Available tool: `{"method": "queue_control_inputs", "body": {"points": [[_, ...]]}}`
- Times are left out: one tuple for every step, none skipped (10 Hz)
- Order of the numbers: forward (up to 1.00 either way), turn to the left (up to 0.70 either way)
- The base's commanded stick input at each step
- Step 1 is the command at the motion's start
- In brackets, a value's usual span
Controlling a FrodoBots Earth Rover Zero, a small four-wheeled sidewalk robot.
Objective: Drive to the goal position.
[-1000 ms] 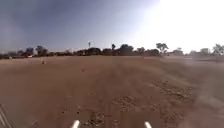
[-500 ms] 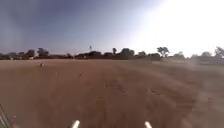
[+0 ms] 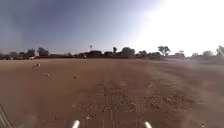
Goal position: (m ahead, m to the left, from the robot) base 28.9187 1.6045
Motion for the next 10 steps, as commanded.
{"method": "queue_control_inputs", "body": {"points": [[1.00,0.21],[1.00,0.28],[1.00,0.04],[1.00,0.01],[1.00,0.00],[1.00,0.00],[1.00,0.00],[1.00,0.00],[1.00,0.00],[1.00,0.00]]}}
